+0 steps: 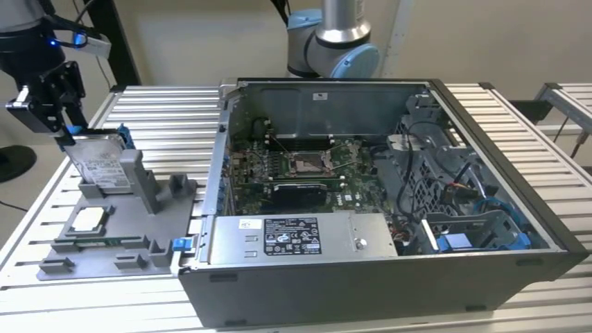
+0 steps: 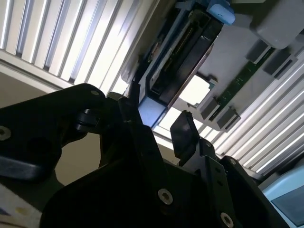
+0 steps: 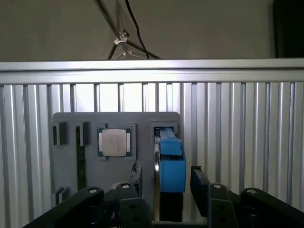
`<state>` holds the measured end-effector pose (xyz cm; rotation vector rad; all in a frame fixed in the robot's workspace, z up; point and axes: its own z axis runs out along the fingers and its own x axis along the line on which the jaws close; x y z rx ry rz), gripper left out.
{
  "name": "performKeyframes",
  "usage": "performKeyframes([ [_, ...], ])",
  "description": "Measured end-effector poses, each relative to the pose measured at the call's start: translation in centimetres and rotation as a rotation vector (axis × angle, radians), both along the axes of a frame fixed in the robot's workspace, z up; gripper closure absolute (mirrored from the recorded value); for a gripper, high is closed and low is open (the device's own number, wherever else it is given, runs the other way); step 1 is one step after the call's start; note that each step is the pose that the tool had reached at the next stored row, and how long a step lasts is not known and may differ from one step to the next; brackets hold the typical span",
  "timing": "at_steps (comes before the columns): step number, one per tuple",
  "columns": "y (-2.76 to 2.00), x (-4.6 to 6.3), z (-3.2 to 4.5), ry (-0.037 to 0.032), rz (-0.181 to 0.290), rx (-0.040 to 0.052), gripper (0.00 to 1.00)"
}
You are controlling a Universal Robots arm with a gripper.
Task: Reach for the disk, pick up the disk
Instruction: 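Pick up the disk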
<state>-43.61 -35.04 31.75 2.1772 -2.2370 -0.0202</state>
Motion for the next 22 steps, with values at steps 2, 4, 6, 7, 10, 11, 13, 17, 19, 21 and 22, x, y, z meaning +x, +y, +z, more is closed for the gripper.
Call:
performKeyframes([
  [2,0.0,0.0,-0.35,0.0001,0.0,0.0,0.0],
  [4,0.01,0.0,-0.72,0.0002,0.0,-0.0001,0.0],
  [6,0.01,0.0,-1.09,0.0001,0.0,0.0,0.0],
  [7,0.02,0.0,-1.26,0.0002,0.0,-0.0001,0.0],
  [10,0.03,0.0,-1.82,0.0001,0.0,-0.0001,0.0],
  [11,0.03,0.0,-2.01,0.0001,0.0,0.0,0.0],
  [13,0.04,0.0,-2.36,0.0001,0.0,0.0,0.0],
  [17,0.07,0.0,-3.08,0.0002,0.0,0.0,0.0],
  [19,0.08,0.0,-3.45,0.0002,0.0,-0.0001,0.0],
  [21,0.08,0.0,-3.82,0.0001,0.0,0.0,0.0],
  [22,0.08,0.0,-4.0,0.0001,0.0,-0.0001,0.0],
])
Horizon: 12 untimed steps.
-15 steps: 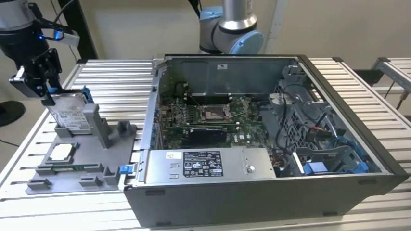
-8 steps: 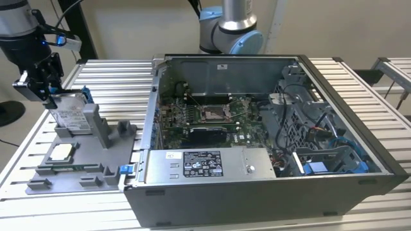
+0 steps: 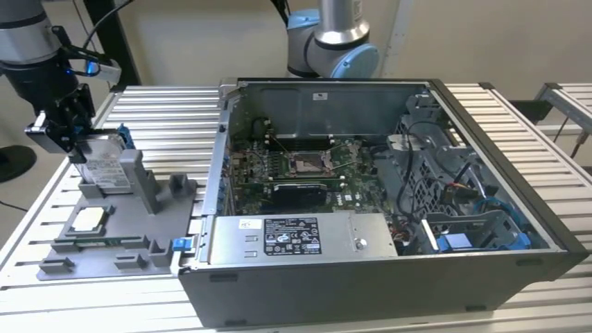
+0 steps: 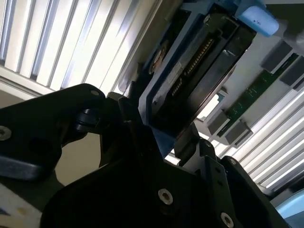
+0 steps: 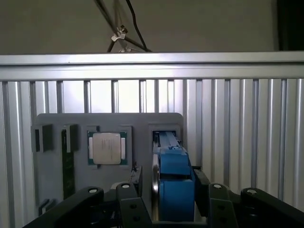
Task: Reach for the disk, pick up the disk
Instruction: 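Pick up the disk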
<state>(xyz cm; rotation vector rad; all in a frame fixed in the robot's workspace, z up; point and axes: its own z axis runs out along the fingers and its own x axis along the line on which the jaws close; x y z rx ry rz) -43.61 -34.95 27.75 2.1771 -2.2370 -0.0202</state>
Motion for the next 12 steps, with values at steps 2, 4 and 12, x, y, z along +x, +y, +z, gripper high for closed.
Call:
performKeyframes([
  [2,0.0,0.0,-0.36,0.0,0.0,0.0,0.0],
  [4,0.0,0.0,-0.73,-0.0001,0.0,0.0,0.0],
  [12,0.0,0.0,-1.1,-0.0003,0.0,0.0,0.0],
])
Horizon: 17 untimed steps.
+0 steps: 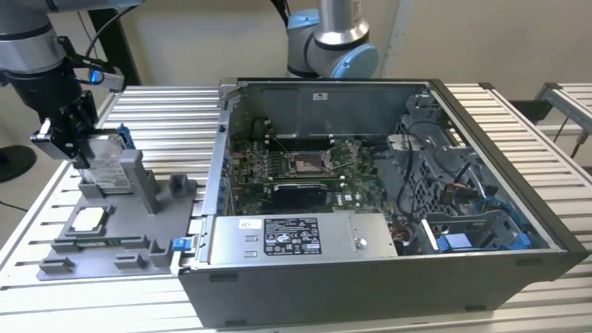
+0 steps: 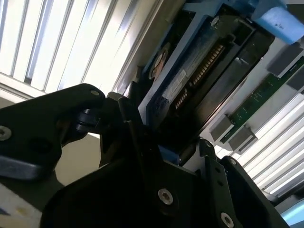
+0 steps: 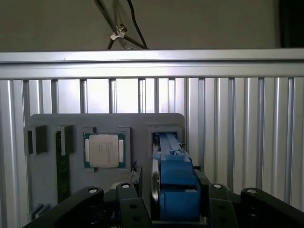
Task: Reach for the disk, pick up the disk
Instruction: 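Pick up the disk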
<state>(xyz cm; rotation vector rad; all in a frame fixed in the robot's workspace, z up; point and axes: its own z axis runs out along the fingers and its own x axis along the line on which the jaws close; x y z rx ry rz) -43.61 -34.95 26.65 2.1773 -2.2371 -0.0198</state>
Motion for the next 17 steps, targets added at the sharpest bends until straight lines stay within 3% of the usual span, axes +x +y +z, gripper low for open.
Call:
performKeyframes([
  [2,0.0,0.0,0.0,0.0,0.0,0.0,0.0],
  [3,0.0,0.0,-0.01,0.0,0.0,0.0,1.0],
  [17,0.0,0.0,-0.07,0.0,0.0,0.0,1.0],
])
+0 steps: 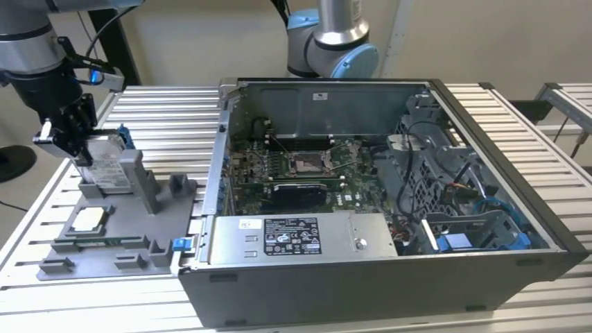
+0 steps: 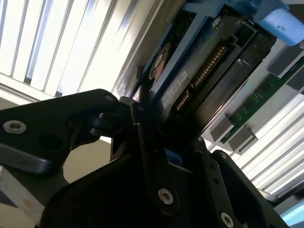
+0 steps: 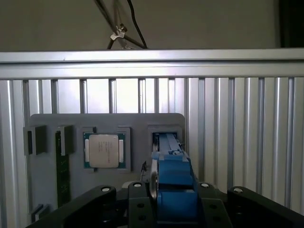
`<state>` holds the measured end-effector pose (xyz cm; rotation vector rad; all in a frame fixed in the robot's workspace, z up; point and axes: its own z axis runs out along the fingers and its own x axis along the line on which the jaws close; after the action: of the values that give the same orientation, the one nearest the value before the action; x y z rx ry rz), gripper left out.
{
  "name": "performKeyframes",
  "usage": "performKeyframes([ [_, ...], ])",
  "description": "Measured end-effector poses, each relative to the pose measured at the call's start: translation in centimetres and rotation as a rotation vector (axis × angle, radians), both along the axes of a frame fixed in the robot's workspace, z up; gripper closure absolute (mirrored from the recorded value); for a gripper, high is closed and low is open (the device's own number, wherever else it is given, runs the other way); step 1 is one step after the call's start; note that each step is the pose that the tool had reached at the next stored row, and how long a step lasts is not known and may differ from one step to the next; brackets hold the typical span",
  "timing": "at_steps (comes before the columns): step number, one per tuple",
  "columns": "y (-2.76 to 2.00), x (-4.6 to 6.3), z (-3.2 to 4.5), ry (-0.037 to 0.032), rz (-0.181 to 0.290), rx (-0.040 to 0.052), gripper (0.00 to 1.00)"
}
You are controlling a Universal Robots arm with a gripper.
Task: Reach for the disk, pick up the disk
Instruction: 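Pick up the disk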
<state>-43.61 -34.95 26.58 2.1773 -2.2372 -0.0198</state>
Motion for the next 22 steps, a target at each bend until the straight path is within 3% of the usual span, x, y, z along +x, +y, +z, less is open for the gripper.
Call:
performKeyframes([
  [4,0.0,0.0,0.14,-0.0006,0.0,-0.0005,1.0],
  [22,0.0,0.0,2.97,0.0,0.0,-0.0023,1.0],
])
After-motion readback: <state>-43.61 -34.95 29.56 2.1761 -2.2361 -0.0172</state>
